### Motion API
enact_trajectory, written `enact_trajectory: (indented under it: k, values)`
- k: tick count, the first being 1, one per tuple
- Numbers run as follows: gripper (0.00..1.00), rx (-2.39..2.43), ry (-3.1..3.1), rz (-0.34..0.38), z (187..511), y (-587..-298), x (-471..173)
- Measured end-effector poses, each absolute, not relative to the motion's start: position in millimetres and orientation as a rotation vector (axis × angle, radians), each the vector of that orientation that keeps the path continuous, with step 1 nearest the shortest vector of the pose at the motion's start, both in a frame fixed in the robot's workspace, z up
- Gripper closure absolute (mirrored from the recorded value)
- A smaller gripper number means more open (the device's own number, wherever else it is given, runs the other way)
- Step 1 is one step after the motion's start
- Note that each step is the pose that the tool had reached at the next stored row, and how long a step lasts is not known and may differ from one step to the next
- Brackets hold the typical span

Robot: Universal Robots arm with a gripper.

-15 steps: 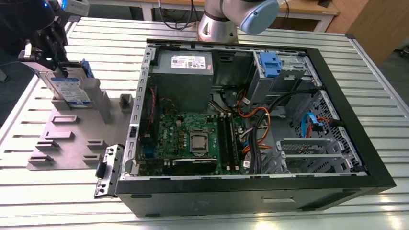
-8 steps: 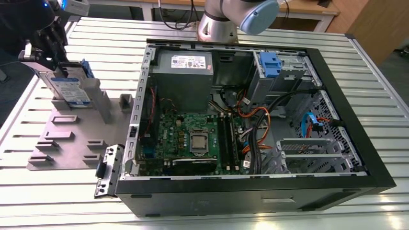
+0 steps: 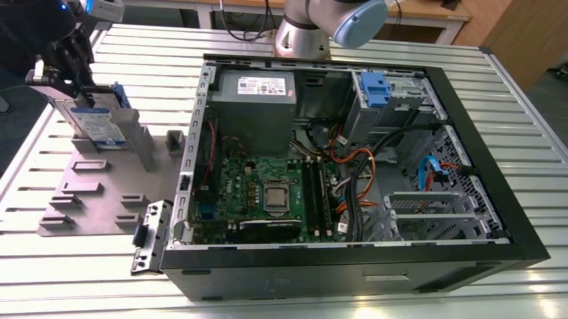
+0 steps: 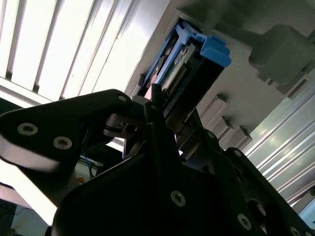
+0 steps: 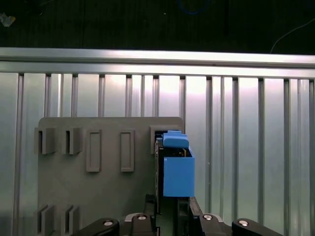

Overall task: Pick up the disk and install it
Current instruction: 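Pick up the disk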

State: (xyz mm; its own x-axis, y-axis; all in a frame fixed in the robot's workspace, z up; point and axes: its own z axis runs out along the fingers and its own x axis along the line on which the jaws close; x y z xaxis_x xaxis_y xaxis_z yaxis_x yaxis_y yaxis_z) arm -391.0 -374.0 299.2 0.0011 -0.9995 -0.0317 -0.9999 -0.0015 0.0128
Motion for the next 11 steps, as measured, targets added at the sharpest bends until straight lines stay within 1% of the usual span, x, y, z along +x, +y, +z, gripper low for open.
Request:
enact_trajectory:
  k: [11]
  values:
    - [0.64,-2.217,2.214,0.043,300.1,-374.1,-391.0]
